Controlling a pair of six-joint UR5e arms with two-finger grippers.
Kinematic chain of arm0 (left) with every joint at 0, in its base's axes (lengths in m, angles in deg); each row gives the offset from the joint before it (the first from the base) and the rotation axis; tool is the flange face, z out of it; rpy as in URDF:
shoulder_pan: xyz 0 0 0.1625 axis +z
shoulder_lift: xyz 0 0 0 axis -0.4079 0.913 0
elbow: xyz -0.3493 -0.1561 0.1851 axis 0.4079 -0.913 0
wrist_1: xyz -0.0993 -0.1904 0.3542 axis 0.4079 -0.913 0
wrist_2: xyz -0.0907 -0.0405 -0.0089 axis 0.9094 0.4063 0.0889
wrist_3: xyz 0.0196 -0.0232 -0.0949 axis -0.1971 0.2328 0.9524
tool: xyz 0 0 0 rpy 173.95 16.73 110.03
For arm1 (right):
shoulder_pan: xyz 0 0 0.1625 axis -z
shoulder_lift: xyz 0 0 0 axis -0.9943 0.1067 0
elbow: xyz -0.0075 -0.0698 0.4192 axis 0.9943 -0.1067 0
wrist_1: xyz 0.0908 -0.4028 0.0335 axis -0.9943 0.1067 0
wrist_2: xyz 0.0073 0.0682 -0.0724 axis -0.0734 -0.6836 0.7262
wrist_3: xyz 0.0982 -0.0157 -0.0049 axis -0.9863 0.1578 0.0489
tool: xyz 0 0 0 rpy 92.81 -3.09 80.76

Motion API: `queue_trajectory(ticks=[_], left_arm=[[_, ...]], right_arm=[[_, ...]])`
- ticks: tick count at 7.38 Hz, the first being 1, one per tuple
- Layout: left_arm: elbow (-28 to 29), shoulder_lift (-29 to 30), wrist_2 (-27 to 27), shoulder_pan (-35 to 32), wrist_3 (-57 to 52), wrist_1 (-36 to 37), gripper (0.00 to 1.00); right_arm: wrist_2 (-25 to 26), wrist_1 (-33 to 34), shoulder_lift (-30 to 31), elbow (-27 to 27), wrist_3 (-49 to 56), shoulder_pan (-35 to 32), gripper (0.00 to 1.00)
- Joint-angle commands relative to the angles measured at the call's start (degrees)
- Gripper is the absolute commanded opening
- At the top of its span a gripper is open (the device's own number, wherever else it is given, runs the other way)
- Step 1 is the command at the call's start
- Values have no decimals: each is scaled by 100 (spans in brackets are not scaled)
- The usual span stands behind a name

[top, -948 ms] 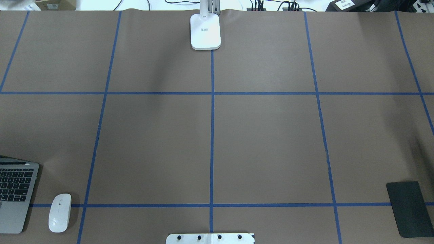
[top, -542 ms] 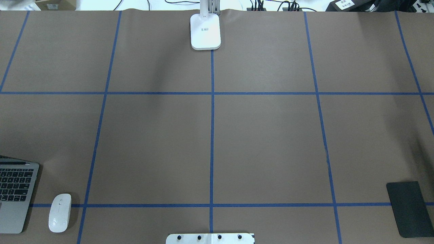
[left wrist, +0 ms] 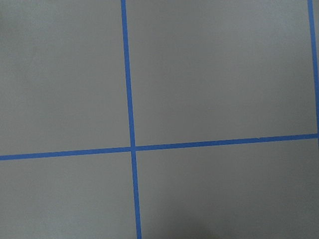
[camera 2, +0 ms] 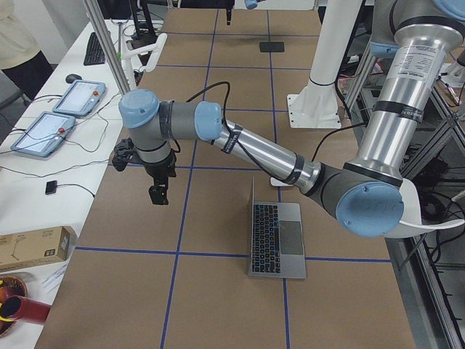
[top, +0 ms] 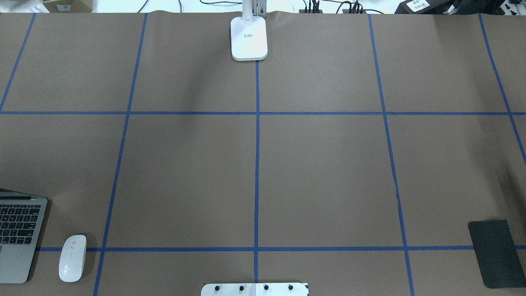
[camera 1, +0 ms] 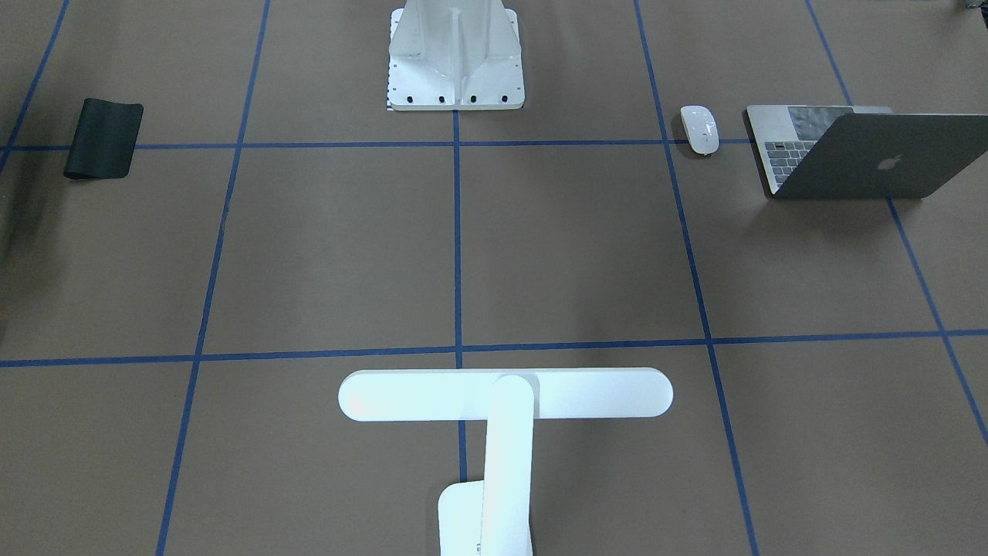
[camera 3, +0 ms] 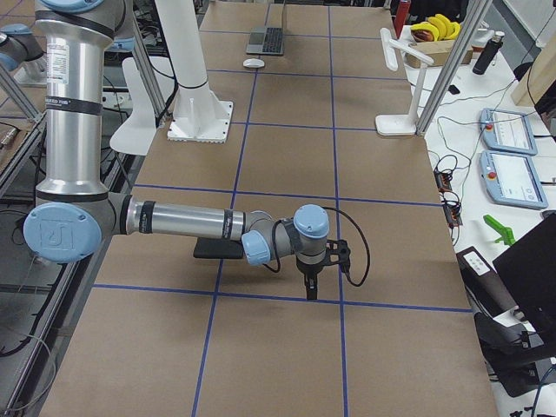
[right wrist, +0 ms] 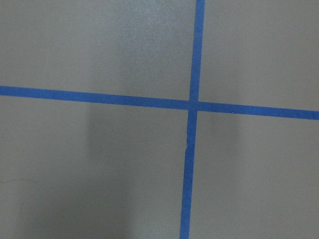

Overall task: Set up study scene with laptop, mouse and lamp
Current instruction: 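Move the left gripper toward the silver laptop at the table edge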

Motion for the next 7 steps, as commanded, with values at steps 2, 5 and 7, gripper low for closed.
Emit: queue_trajectory(ticks=[2, 5, 7], left_arm=[[-806, -661, -143, -17, 1058, -35, 100], [-1098, -1443, -100, -17, 2032, -52, 100], [-1300, -2190, -47, -26, 2545, -79, 100]], right_arm=[[-14, 31, 195, 3, -68, -5, 100], [-516, -30, 265, 56, -482, 4, 100], [-385, 84, 204, 196, -446, 442, 100]])
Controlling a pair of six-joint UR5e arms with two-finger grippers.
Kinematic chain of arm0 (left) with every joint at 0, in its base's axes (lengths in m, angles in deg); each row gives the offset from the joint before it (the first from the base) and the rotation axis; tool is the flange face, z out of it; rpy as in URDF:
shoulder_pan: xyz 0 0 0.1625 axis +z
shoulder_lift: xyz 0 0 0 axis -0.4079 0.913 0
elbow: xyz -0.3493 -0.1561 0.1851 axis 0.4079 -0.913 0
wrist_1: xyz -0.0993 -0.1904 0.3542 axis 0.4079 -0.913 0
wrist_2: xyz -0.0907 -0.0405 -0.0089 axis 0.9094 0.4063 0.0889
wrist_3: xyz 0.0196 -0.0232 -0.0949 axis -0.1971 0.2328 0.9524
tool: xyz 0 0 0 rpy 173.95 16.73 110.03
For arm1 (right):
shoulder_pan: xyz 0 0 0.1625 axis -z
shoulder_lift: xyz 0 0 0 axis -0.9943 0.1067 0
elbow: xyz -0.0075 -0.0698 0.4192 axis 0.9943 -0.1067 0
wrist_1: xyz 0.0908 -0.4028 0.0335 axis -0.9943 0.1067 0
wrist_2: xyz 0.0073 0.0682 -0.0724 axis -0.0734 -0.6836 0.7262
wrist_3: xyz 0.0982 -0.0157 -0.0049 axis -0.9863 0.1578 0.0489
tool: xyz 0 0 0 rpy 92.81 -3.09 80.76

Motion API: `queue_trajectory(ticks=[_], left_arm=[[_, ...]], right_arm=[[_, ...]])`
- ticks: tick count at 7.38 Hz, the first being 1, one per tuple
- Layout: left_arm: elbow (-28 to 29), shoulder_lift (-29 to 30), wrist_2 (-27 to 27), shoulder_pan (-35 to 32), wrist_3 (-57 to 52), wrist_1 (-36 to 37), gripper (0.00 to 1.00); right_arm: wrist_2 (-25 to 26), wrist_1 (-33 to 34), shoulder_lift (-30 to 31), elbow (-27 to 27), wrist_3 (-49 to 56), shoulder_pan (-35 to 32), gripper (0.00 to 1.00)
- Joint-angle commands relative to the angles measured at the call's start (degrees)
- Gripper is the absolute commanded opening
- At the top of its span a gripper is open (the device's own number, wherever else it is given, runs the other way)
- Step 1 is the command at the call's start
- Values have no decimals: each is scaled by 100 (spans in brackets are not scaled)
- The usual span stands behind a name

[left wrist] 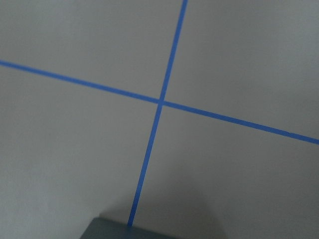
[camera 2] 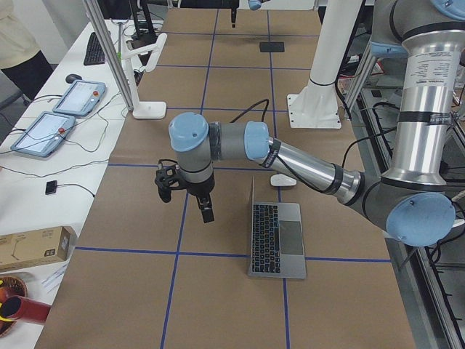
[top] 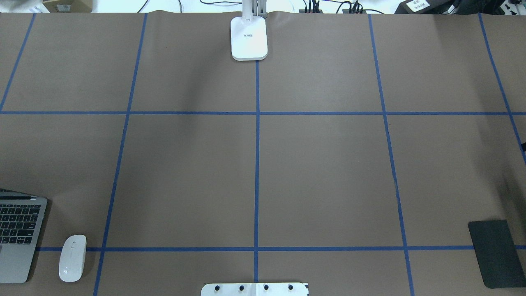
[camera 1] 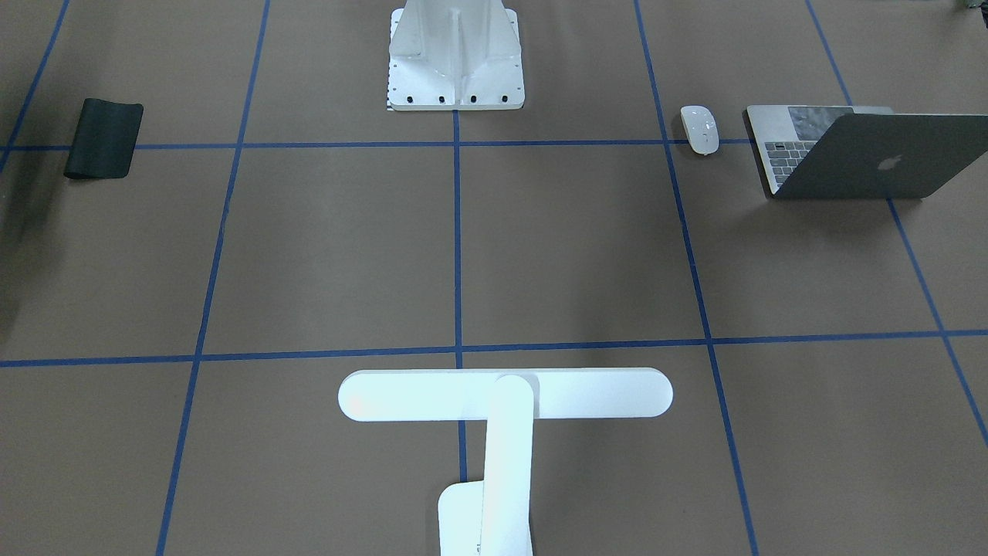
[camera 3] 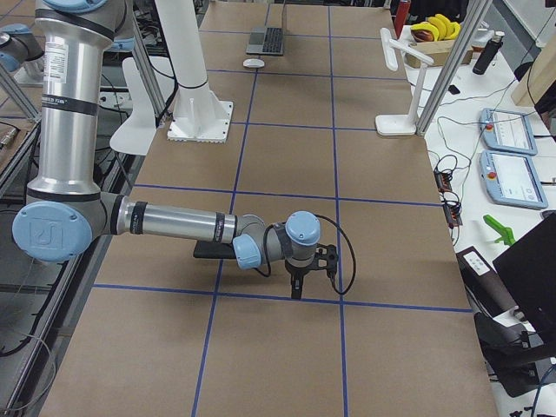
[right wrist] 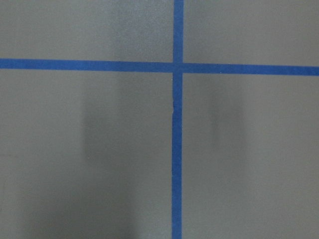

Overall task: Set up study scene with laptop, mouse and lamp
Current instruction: 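Move the left gripper toward the silver laptop at the table edge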

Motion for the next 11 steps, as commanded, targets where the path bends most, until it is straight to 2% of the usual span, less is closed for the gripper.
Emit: queue_trajectory(ticks=[1, 3, 5, 7, 8, 11], left_arm=[[-216, -784, 259, -12, 761, -22, 100], [-243, -1033, 427, -12, 1631, -118, 100], [-200, -1156, 830, -4, 2650, -276, 100], [-164, -1357, 973, 5, 3469, -871, 100], [-94, -1568, 938, 23, 3612, -1240, 100], [-6, -1771, 1017, 32, 3622, -1314, 100]], right_arm=[[253, 30, 87, 281, 14, 206, 100], [264, -22, 184, 432, 23, 215, 100], [290, -32, 325, 599, 67, 232, 100], [281, -75, 343, 608, 128, 241, 100], [281, -163, 395, 608, 129, 241, 100], [220, -286, 493, 608, 129, 232, 100]])
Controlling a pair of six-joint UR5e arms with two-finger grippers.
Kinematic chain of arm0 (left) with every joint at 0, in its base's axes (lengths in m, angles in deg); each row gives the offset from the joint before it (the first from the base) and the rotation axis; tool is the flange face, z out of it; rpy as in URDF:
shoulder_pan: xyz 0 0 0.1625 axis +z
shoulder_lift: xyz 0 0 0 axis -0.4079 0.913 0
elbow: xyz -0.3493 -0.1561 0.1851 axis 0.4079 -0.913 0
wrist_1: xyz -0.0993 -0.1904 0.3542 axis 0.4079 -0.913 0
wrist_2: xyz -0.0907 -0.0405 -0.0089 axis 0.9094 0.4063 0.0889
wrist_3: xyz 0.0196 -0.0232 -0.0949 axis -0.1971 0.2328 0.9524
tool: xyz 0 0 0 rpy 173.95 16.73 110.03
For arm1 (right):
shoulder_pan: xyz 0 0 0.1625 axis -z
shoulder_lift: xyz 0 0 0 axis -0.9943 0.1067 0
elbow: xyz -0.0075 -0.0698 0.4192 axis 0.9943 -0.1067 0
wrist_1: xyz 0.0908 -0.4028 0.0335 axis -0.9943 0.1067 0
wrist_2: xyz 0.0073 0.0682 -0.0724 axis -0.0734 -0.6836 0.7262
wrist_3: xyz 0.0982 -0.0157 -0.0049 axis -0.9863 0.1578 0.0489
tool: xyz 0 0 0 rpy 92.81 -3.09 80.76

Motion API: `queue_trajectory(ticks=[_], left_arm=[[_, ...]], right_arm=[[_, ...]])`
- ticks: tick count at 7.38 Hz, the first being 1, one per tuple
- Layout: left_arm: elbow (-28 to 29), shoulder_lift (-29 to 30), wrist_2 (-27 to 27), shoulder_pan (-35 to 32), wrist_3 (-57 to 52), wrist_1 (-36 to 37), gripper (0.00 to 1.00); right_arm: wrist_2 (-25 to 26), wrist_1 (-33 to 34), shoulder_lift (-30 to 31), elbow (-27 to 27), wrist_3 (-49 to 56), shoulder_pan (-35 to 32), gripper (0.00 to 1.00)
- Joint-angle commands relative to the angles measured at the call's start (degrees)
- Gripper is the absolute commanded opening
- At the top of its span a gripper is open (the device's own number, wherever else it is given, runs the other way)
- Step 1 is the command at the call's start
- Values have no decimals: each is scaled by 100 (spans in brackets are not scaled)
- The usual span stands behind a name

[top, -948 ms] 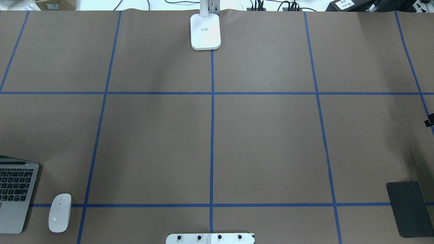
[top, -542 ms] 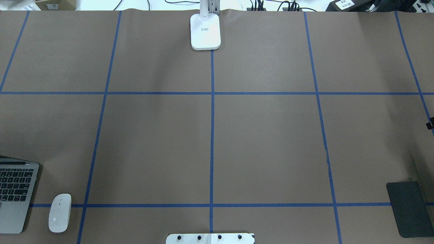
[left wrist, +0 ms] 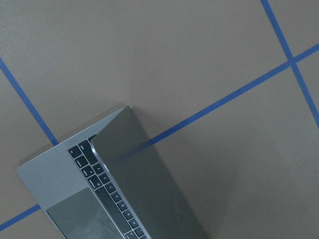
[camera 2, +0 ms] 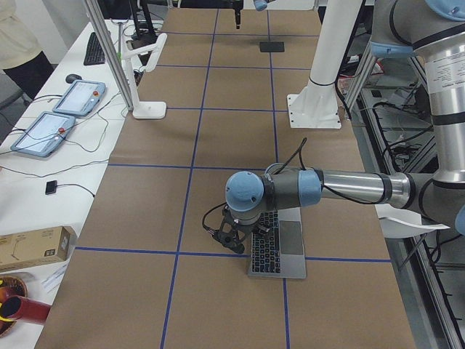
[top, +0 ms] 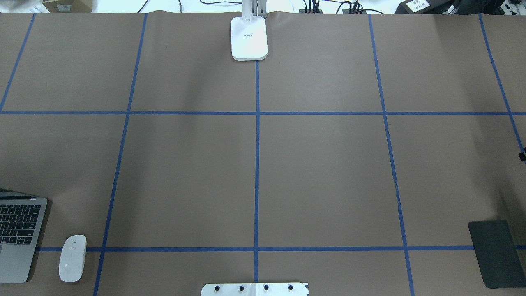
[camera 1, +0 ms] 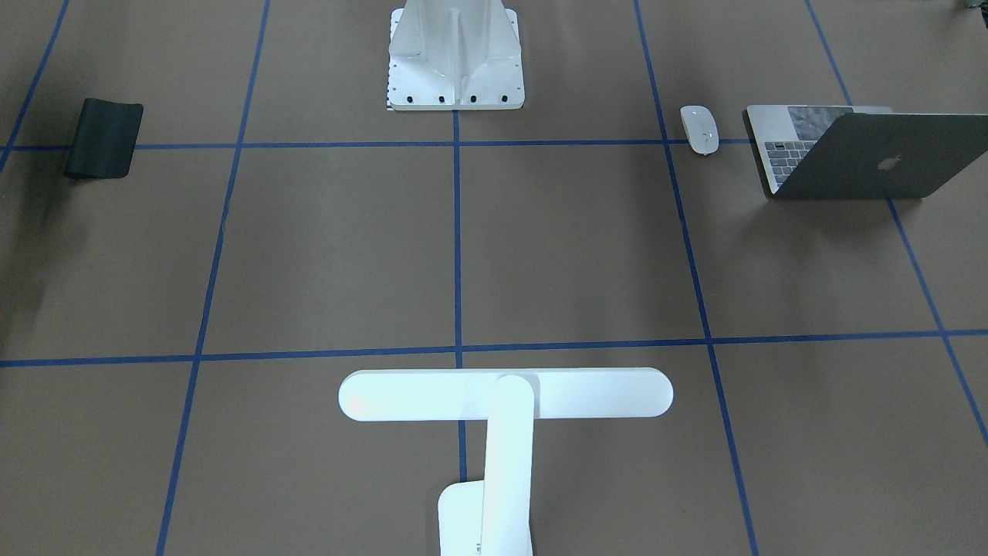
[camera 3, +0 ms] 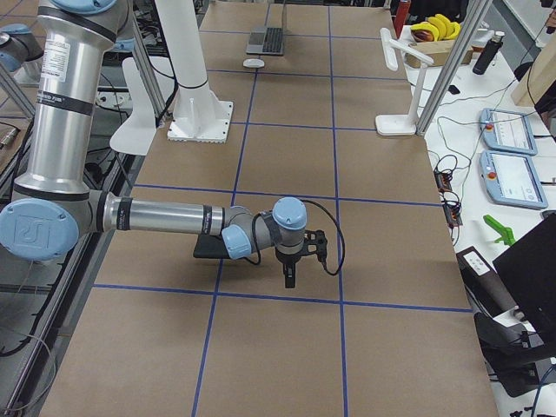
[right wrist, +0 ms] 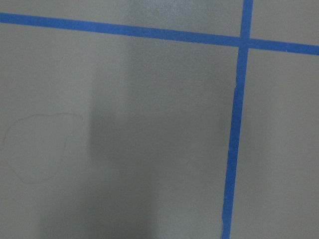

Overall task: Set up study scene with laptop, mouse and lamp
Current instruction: 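Move the left gripper toward the silver laptop at the table edge, then grasp the silver laptop's edge with the left gripper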

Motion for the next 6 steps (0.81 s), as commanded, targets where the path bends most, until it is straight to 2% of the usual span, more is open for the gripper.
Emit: queue_trajectory(ticks=[1, 2, 4, 5, 6], left_arm=[[24, -201, 48, 5, 18, -123, 100], [120, -255, 48, 5, 18, -185, 100], [750, -255, 100, 5, 210, -937, 99], [1015, -255, 475, 5, 1047, -1750, 99], [1070, -377, 505, 5, 1482, -2185, 99]], right_arm=[[-16, -58, 67, 18, 18, -7, 100], [-16, -171, 137, 27, 27, 1, 100], [-7, -207, 164, 27, 36, -7, 100], [-7, -216, 181, 27, 53, -7, 100], [-7, -294, 225, 18, 62, -7, 100]])
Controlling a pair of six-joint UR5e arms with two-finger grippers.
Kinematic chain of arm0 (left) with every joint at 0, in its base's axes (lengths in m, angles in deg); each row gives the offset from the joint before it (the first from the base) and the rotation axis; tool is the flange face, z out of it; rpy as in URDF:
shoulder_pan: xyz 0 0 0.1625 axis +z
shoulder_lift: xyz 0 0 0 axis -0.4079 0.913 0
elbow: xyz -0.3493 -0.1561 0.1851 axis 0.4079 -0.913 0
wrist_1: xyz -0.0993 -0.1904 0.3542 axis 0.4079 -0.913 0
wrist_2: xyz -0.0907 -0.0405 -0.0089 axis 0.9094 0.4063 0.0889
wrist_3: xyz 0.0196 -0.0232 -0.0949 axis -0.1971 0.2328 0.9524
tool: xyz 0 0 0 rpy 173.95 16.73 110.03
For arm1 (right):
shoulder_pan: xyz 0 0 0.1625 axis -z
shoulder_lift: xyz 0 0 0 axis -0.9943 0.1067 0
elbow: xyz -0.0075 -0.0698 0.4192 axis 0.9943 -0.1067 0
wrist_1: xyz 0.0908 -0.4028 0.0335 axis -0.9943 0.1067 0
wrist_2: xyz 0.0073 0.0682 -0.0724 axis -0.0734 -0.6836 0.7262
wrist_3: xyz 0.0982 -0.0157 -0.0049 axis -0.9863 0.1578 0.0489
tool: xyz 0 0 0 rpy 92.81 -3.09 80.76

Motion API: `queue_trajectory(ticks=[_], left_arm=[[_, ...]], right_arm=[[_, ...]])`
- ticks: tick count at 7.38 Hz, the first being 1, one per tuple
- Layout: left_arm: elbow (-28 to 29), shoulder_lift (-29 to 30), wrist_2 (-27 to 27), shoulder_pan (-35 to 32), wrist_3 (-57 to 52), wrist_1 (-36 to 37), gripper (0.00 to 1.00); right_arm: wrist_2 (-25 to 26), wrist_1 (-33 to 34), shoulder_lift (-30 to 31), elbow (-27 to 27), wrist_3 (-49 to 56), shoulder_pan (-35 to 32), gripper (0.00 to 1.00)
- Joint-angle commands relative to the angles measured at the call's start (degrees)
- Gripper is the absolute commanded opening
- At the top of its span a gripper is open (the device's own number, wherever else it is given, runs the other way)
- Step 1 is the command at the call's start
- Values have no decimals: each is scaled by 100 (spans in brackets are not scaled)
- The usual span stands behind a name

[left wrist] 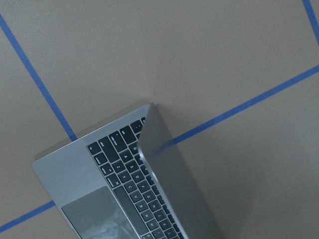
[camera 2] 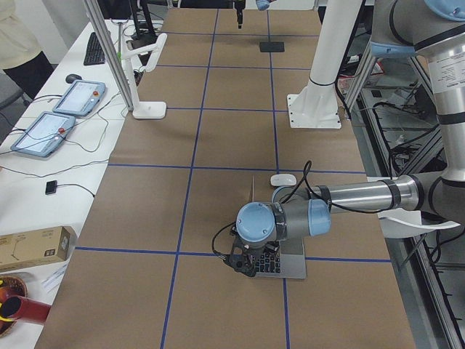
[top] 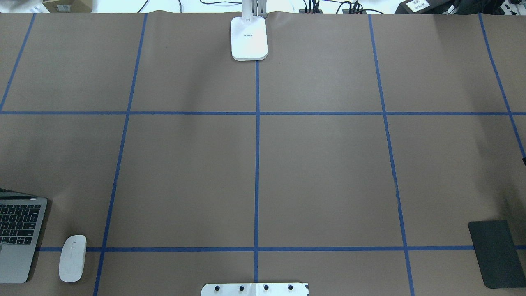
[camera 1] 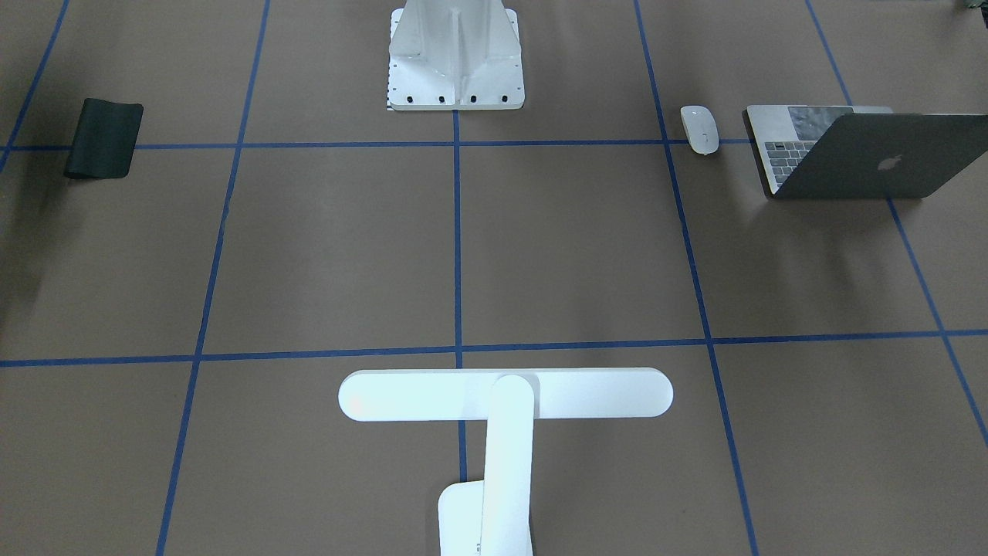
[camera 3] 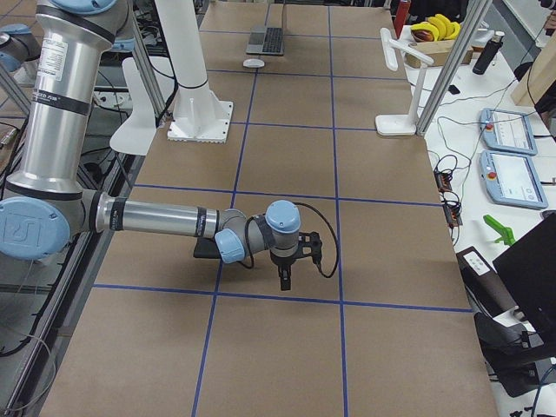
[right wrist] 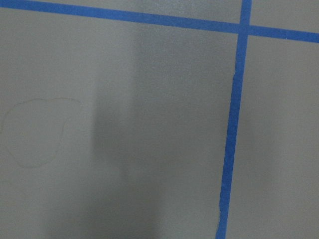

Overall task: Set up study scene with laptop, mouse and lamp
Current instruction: 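Grasp the silver laptop's edge with the left gripper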

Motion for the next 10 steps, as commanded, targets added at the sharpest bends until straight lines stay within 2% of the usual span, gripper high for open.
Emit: queue_trajectory(ticks=[1, 3, 5, 7, 10], left_arm=[[184, -120, 221, 0, 734, -683, 99], [175, -129, 641, 17, 1051, -700, 98], [175, -121, 949, 192, 1619, -1119, 99], [183, -121, 960, 710, 2524, -2076, 99], [183, -112, 933, 948, 3123, -2517, 99]], right_arm=[[-8, -96, 53, 1, 13, 0, 100], [-16, -175, 114, 1, 13, 0, 100], [-17, -184, 132, -8, 13, 0, 100], [-17, -176, 141, -8, 13, 0, 100], [-17, -185, 150, -8, 22, 0, 100]])
